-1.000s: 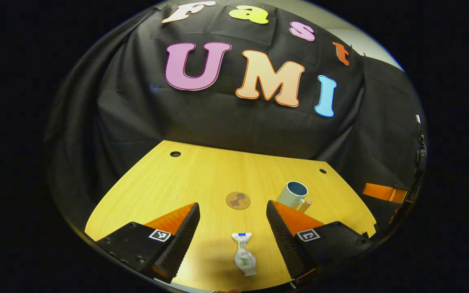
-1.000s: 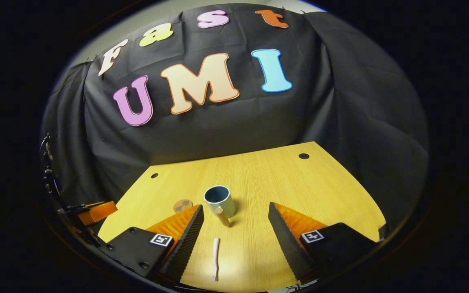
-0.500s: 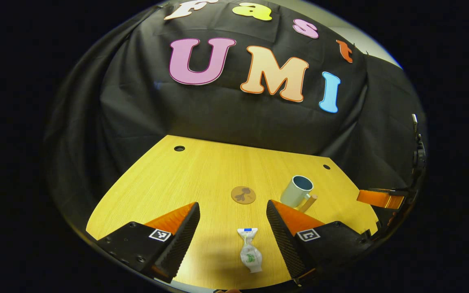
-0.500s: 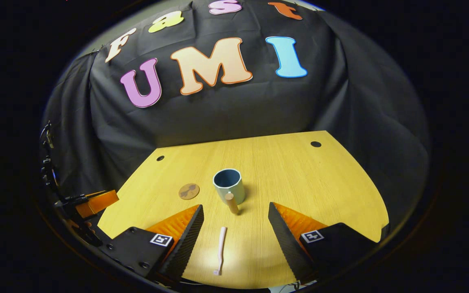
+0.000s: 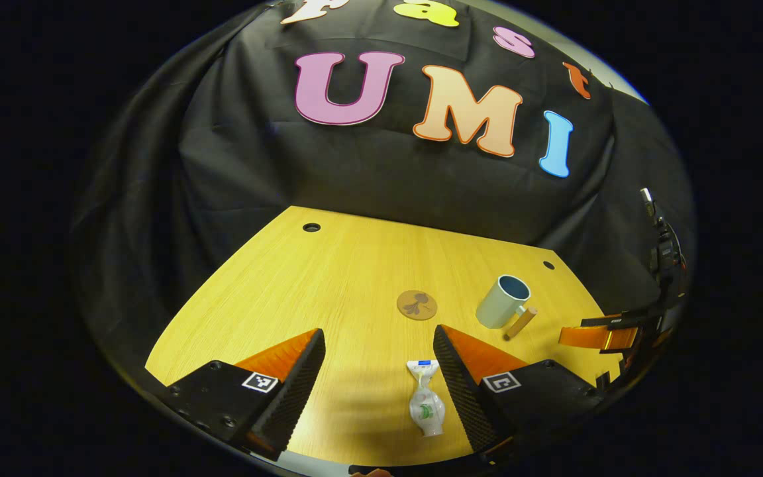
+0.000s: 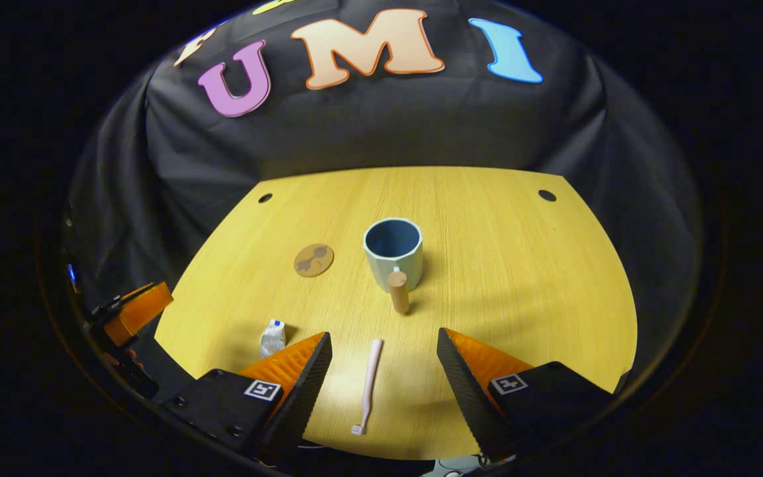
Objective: Put the toothbrush and toothpaste on the desktop into the cup, then pick up the cup and place it on the coaster on the desktop.
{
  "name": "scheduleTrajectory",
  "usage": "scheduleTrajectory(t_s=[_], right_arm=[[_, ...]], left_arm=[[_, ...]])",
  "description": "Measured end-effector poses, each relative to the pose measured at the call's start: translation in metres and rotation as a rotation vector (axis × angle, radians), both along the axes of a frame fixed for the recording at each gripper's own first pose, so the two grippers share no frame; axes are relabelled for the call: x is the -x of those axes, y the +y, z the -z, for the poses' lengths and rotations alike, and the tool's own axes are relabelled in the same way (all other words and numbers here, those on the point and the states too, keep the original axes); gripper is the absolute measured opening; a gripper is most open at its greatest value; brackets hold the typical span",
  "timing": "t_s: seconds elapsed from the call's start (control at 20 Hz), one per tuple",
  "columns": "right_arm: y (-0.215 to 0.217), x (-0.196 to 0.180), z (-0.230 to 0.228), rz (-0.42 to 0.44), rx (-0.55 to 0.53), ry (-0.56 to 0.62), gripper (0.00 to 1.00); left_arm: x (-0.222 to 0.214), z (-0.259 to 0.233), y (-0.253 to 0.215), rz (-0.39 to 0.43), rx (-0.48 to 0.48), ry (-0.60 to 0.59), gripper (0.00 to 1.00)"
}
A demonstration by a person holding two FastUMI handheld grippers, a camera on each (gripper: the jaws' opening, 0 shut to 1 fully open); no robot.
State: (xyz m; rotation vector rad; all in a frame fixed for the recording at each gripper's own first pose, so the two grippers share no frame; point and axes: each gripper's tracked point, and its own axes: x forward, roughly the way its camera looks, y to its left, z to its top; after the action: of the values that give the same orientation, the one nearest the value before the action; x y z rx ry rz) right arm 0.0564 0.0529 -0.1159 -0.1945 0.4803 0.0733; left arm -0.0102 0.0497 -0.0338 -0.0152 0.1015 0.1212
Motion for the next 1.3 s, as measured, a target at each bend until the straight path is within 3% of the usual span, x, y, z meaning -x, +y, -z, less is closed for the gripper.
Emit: scheduleTrajectory(t_s=[0.05,0.15,0.3,0.4,0.45,0.5,0.6,0.65,0.7,0.75,0.8,0.95,1.05,1.2,1.3], right_arm=[[0.001,-0.003,0.008,-0.001,0.015,0.036,0.98],[0.004,-0.010,0.025,0.002,0.040,0.098,0.94],[0.010,-0.021,0.050,0.009,0.048,0.200,0.99],[0.009,-0.029,0.061,0.019,0.069,0.243,0.99],[0.009,-0.032,0.066,0.027,0.078,0.263,0.94],[0.009,-0.035,0.072,0.038,0.084,0.288,0.99],[0.006,-0.042,0.083,0.055,0.107,0.326,0.99],[0.005,-0.045,0.088,0.060,0.119,0.344,0.94],[0.004,-0.048,0.095,0.063,0.139,0.367,0.99],[0.003,-0.049,0.100,0.069,0.153,0.385,0.94],[0.002,-0.050,0.103,0.075,0.159,0.397,0.98],[0.000,-0.054,0.111,0.096,0.160,0.419,0.87],[-0.001,-0.058,0.114,0.110,0.160,0.426,0.72],[-0.004,-0.061,0.115,0.129,0.152,0.438,0.68],[-0.006,-0.061,0.116,0.138,0.152,0.445,0.55]], left_arm=[[0.001,0.001,0.003,-0.010,-0.002,0.004,0.95],[0.003,0.005,0.011,-0.028,-0.003,0.018,0.95],[0.006,0.010,0.020,-0.058,0.006,0.034,0.96],[0.008,0.015,0.025,-0.075,0.018,0.041,0.95],[0.008,0.017,0.028,-0.084,0.023,0.047,0.96],[0.009,0.019,0.032,-0.095,0.027,0.057,0.96],[0.009,0.024,0.039,-0.114,0.034,0.066,0.95],[0.009,0.025,0.043,-0.125,0.039,0.075,0.95],[0.008,0.028,0.045,-0.132,0.038,0.083,0.95],[0.006,0.030,0.045,-0.135,0.036,0.089,0.95],[0.005,0.031,0.043,-0.134,0.034,0.096,0.95],[0.001,0.033,0.040,-0.121,0.026,0.110,0.96],[-0.002,0.035,0.038,-0.116,-0.018,0.125,0.96],[-0.009,0.035,0.035,-0.103,-0.087,0.137,0.96],[-0.012,0.033,0.030,-0.086,-0.094,0.137,0.96]])
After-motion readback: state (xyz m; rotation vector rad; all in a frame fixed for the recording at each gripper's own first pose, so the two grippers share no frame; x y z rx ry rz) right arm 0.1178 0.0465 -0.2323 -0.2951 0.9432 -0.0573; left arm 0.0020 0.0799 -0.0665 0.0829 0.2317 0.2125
